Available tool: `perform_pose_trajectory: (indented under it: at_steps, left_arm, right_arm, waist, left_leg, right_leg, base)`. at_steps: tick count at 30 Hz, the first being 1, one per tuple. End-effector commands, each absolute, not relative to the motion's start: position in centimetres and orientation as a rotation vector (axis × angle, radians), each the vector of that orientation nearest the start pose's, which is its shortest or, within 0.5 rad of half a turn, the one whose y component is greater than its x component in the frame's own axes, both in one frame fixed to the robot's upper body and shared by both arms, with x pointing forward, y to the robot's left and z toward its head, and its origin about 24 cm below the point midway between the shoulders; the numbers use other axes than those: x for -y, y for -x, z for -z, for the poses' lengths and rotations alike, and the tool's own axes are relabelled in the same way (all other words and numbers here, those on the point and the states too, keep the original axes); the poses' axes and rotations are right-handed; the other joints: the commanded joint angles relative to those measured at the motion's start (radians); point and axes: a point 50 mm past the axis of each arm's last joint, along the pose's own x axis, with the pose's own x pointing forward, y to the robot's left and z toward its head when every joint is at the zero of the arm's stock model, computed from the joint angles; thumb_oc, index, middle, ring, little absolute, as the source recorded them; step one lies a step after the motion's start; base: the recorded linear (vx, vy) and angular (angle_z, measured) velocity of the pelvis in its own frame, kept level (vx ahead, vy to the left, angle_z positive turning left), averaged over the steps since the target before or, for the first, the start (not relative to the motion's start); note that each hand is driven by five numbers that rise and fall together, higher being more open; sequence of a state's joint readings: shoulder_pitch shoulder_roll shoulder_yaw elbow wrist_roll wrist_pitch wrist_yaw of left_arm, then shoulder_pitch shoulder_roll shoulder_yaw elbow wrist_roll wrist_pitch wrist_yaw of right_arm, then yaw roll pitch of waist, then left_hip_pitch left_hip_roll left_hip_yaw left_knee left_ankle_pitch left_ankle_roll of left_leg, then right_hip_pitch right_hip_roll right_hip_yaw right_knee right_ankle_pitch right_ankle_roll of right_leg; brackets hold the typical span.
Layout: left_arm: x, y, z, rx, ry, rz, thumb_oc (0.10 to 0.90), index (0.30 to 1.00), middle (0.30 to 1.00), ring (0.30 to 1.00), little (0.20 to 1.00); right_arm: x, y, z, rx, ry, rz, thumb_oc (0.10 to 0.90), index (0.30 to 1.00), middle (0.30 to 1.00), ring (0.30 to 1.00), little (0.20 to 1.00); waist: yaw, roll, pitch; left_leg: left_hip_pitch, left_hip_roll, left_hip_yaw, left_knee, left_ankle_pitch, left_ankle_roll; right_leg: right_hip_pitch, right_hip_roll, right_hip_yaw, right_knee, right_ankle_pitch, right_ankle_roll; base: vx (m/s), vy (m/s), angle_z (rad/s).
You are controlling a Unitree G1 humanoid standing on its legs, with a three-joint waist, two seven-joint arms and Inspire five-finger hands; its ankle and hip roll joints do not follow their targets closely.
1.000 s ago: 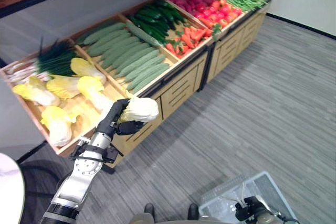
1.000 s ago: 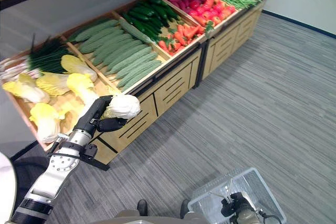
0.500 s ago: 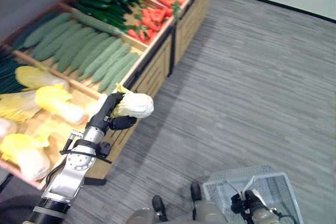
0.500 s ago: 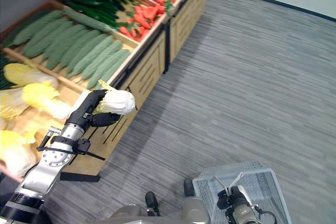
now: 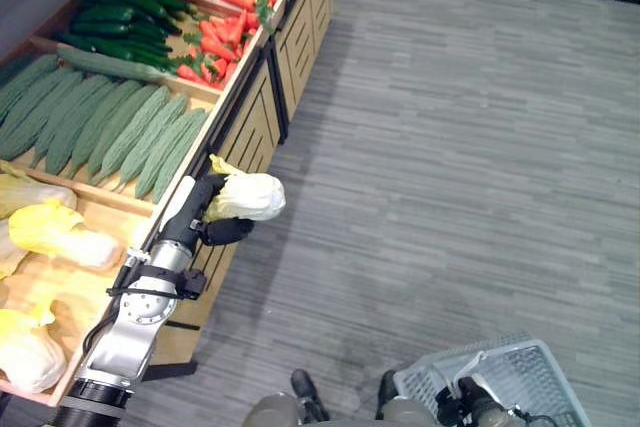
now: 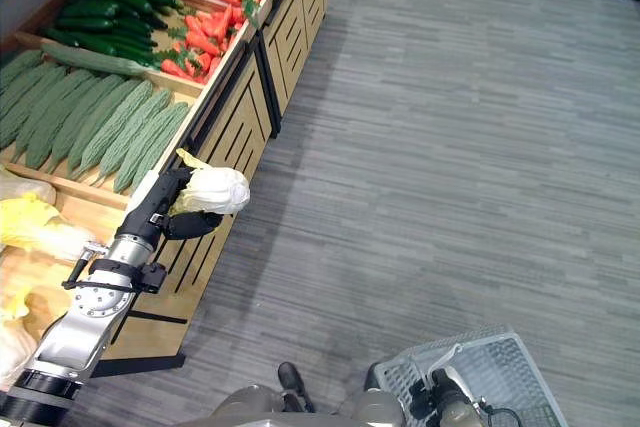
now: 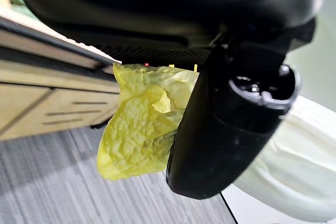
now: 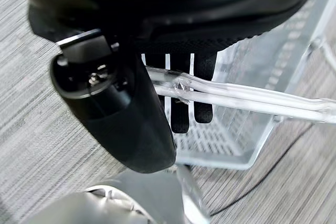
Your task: Get the vegetables into the basket
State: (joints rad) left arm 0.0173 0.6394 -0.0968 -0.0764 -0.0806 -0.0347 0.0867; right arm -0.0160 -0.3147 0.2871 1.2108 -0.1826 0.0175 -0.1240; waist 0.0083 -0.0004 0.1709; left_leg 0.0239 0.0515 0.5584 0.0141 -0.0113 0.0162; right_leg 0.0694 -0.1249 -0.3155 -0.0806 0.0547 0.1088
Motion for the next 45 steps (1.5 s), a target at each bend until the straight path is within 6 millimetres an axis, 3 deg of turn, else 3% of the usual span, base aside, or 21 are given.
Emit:
perform_pose_trajectory:
  at_steps: [1, 2, 3, 4, 5, 6, 8, 10, 13, 18, 21, 23, 24, 28, 30, 32, 35, 38, 40, 41, 45]
  left_arm:
    - [-22.4, -25.9, -13.7, 0.352, -0.485, 0.038, 0.4, 0.3, 0.3, 0.3, 0.3]
    - [-22.4, -25.9, -13.7, 0.352, -0.485, 0.038, 0.4, 0.3, 0.3, 0.3, 0.3]
    - [-22.4, -26.0, -13.1, 0.324, -0.465, 0.048, 0.4, 0.3, 0.3, 0.3, 0.3]
    - [-22.4, -25.9, -12.6, 0.302, -0.453, 0.046, 0.4, 0.3, 0.3, 0.3, 0.3]
    - [-22.4, -26.0, -12.6, 0.303, -0.453, 0.046, 0.4, 0.3, 0.3, 0.3, 0.3]
    - [-22.3, -26.0, -11.7, 0.266, -0.434, 0.053, 0.4, 0.3, 0.3, 0.3, 0.3]
    - [-22.5, -25.9, -11.0, 0.231, -0.45, 0.056, 0.4, 0.3, 0.3, 0.3, 0.3]
    - [-22.8, -25.7, -10.5, 0.205, -0.493, 0.068, 0.4, 0.3, 0.3, 0.3, 0.3]
    - [-22.3, -25.4, -10.3, 0.179, -0.557, 0.186, 0.4, 0.3, 0.3, 0.3, 0.3]
    - [-22.6, -25.5, -9.7, 0.115, -0.736, 0.319, 0.4, 0.3, 0.3, 0.3, 0.3]
    - [-22.2, -25.8, -9.4, 0.097, -0.77, 0.369, 0.4, 0.3, 0.3, 0.3, 0.3]
    - [-22.1, -26.3, -9.0, 0.06, -0.847, 0.435, 0.4, 0.3, 0.3, 0.3, 0.3]
    - [-21.6, -27.2, -9.2, 0.062, -0.965, 0.497, 0.4, 0.3, 0.3, 0.3, 0.3]
    - [-20.6, -28.1, -9.3, 0.078, -1.06, 0.55, 0.4, 0.3, 0.3, 0.3, 0.3]
    - [-19.8, -28.7, -9.4, 0.101, -1.124, 0.585, 0.4, 0.3, 0.3, 0.3, 0.3]
    - [-17.0, -29.7, -10.2, 0.196, -1.254, 0.691, 0.4, 0.3, 0.3, 0.3, 0.3]
    - [-14.5, -30.2, -9.4, 0.236, -1.303, 0.763, 0.4, 0.3, 0.3, 0.3, 0.3]
    - [-13.5, -30.4, -9.1, 0.249, -1.324, 0.788, 0.4, 0.3, 0.3, 0.3, 0.3]
    - [-10.5, -30.5, -5.3, 0.175, -1.293, 0.841, 0.4, 0.3, 0.3, 0.3, 0.3]
    - [-10.4, -30.6, -5.2, 0.177, -1.292, 0.841, 0.4, 0.3, 0.3, 0.3, 0.3]
    - [-8.8, -30.1, -1.3, 0.06, -1.308, 0.878, 0.4, 0.3, 0.3, 0.3, 0.3]
  right_arm:
    - [25.7, -11.4, 14.8, -1.13, 0.728, -0.065, 0.4, 0.3, 0.3, 0.3, 0.3]
    - [25.7, -11.4, 14.8, -1.129, 0.728, -0.065, 0.4, 0.3, 0.3, 0.3, 0.3]
    - [26.1, -11.7, 14.6, -1.129, 0.732, -0.048, 0.4, 0.3, 0.3, 0.3, 0.3]
    - [26.4, -11.9, 14.5, -1.126, 0.724, -0.033, 0.4, 0.3, 0.3, 0.3, 0.3]
    - [26.4, -11.9, 14.5, -1.125, 0.724, -0.032, 0.4, 0.3, 0.3, 0.3, 0.3]
    - [26.9, -12.4, 14.1, -1.114, 0.723, -0.008, 0.4, 0.3, 0.3, 0.3, 0.3]
    - [27.1, -12.9, 13.9, -1.103, 0.725, -0.001, 0.4, 0.3, 0.3, 0.3, 0.3]
    - [27.2, -13.2, 13.8, -1.093, 0.72, -0.002, 0.4, 0.3, 0.3, 0.3, 0.3]
    - [26.8, -14.4, 13.4, -1.052, 0.711, -0.009, 0.4, 0.3, 0.3, 0.3, 0.3]
    - [25.5, -19.0, 11.4, -0.879, 0.726, -0.053, 0.4, 0.3, 0.3, 0.3, 0.3]
    - [25.0, -20.3, 10.7, -0.828, 0.736, -0.068, 0.4, 0.3, 0.3, 0.3, 0.3]
    - [24.4, -21.9, 9.7, -0.762, 0.746, -0.086, 0.4, 0.3, 0.3, 0.3, 0.3]
    - [23.3, -23.9, 8.4, -0.678, 0.749, -0.114, 0.4, 0.3, 0.3, 0.3, 0.3]
    - [21.8, -26.2, 6.7, -0.574, 0.752, -0.145, 0.4, 0.3, 0.3, 0.3, 0.3]
    - [21.0, -27.5, 5.3, -0.5, 0.76, -0.158, 0.4, 0.3, 0.3, 0.3, 0.3]
    - [18.6, -29.9, 2.3, -0.331, 0.771, -0.203, 0.4, 0.3, 0.3, 0.3, 0.3]
    - [16.9, -30.8, 0.8, -0.246, 0.756, -0.23, 0.4, 0.3, 0.3, 0.3, 0.3]
    - [16.5, -31.1, 0.3, -0.218, 0.758, -0.237, 0.4, 0.3, 0.3, 0.3, 0.3]
    - [13.3, -32.6, -3.1, -0.053, 0.719, -0.281, 0.4, 0.3, 0.3, 0.3, 0.3]
    - [13.4, -32.6, -3.1, -0.054, 0.72, -0.28, 0.4, 0.3, 0.3, 0.3, 0.3]
    - [11.3, -33.2, -5.1, 0.045, 0.703, -0.316, 0.4, 0.3, 0.3, 0.3, 0.3]
  waist:
    - [0.009, -0.015, -0.041]
    - [0.007, -0.014, -0.039]
    - [0.018, -0.017, -0.012]
    - [0.026, -0.018, 0.003]
    - [0.025, -0.016, 0.004]
    - [0.039, -0.015, 0.024]
    - [0.051, -0.019, 0.02]
    - [0.044, -0.013, 0.006]
    - [0.028, -0.004, -0.011]
    - [0.032, -0.004, -0.017]
    - [0.033, -0.003, -0.02]
    - [0.03, 0.001, -0.025]
    - [0.021, 0.003, -0.03]
    - [0.017, 0.002, -0.036]
    - [0.019, 0.002, -0.037]
    - [0.01, 0.006, -0.043]
    - [0.002, 0.011, -0.048]
    - [-0.001, 0.015, -0.05]
    - [-0.018, 0.033, -0.049]
    - [-0.018, 0.034, -0.049]
    - [-0.031, 0.054, -0.05]
  left_leg:
    - [0.009, 0.051, -0.114, 0.068, -0.081, -0.048]
    - [0.002, 0.057, -0.117, 0.084, -0.088, -0.05]
    - [-0.051, 0.107, -0.152, 0.258, -0.072, -0.079]
    - [-0.076, 0.122, -0.184, 0.331, -0.046, -0.095]
    - [-0.081, 0.127, -0.187, 0.341, -0.049, -0.096]
    - [-0.125, 0.088, -0.312, 0.366, -0.031, -0.098]
    - [-0.14, -0.002, -0.427, 0.242, -0.079, -0.06]
    - [-0.12, -0.021, -0.453, 0.16, -0.086, -0.035]
    - [-0.076, -0.04, -0.416, 0.094, -0.089, -0.004]
    - [-0.041, -0.051, -0.348, 0.094, -0.117, 0.022]
    - [-0.022, -0.052, -0.325, 0.076, -0.115, 0.026]
    - [-0.002, -0.054, -0.304, 0.053, -0.112, 0.029]
    - [0.012, -0.055, -0.292, 0.044, -0.115, 0.031]
    - [0.021, -0.051, -0.272, 0.05, -0.121, 0.034]
    - [0.028, -0.048, -0.261, 0.056, -0.127, 0.035]
    - [0.043, -0.044, -0.247, 0.046, -0.127, 0.031]
    - [0.047, -0.044, -0.243, 0.032, -0.121, 0.026]
    - [0.047, -0.044, -0.245, 0.031, -0.119, 0.023]
    - [0.04, -0.041, -0.245, 0.036, -0.116, 0.017]
    - [0.04, -0.041, -0.246, 0.035, -0.116, 0.016]
    - [0.037, -0.042, -0.246, 0.019, -0.104, 0.01]
  right_leg:
    - [-0.073, 0.013, 0.016, 0.105, -0.098, -0.023]
    - [-0.072, 0.015, 0.013, 0.106, -0.1, -0.026]
    - [-0.047, 0.04, 0.015, 0.101, -0.119, -0.059]
    - [-0.031, 0.053, 0.022, 0.089, -0.12, -0.072]
    - [-0.03, 0.057, 0.021, 0.087, -0.119, -0.074]
    - [-0.021, 0.063, 0.035, 0.067, -0.125, -0.076]
    - [-0.04, 0.044, 0.049, 0.064, -0.107, -0.064]
    - [-0.061, 0.034, 0.062, 0.097, -0.107, -0.053]
    - [-0.074, 0.024, 0.109, 0.112, -0.097, -0.04]
    - [-0.086, 0.012, 0.18, 0.124, -0.085, -0.016]
    - [-0.089, 0.013, 0.198, 0.121, -0.073, -0.007]
    - [-0.093, 0.013, 0.214, 0.12, -0.063, 0.001]
    - [-0.098, 0.015, 0.228, 0.124, -0.062, 0.006]
    - [-0.102, 0.019, 0.249, 0.119, -0.057, 0.007]
    - [-0.098, 0.021, 0.256, 0.114, -0.057, 0.007]
    - [-0.094, 0.025, 0.263, 0.102, -0.053, 0.007]
    - [-0.093, 0.024, 0.261, 0.092, -0.05, 0.008]
    - [-0.093, 0.024, 0.258, 0.091, -0.052, 0.007]
    - [-0.093, 0.024, 0.253, 0.085, -0.055, 0.0]
    - [-0.093, 0.024, 0.252, 0.084, -0.055, 0.0]
    - [-0.096, 0.024, 0.248, 0.074, -0.052, -0.003]
  base:
    - [0.02, -0.245, 0.09]
    - [0.04, -0.486, 0.27]
    - [0.04, -0.345, 0.25]
    - [0.04, -0.34, 0.17]
    - [0.0, -0.122, -0.11]
    - [-0.05, 0.008, -0.29]
    - [-0.03, 0.092, -0.37]
    - [0.1, 0.195, -0.27]
    - [0.15, 0.293, -0.49]
    - [0.07, 0.196, -0.42]
    - [0.02, 0.09, -0.35]
    - [0.01, 0.091, -0.3]
    - [0.01, 0.081, -0.37]
    - [0.01, 0.021, -0.29]
    - [0.01, -0.009, -0.22]
    - [0.0, -0.039, -0.17]
    - [0.0, -0.039, -0.16]
    - [0.0, -0.038, -0.01]
    - [0.01, -0.088, 0.01]
    - [0.01, -0.061, 0.02]
    - [0.0, -0.035, 0.0]
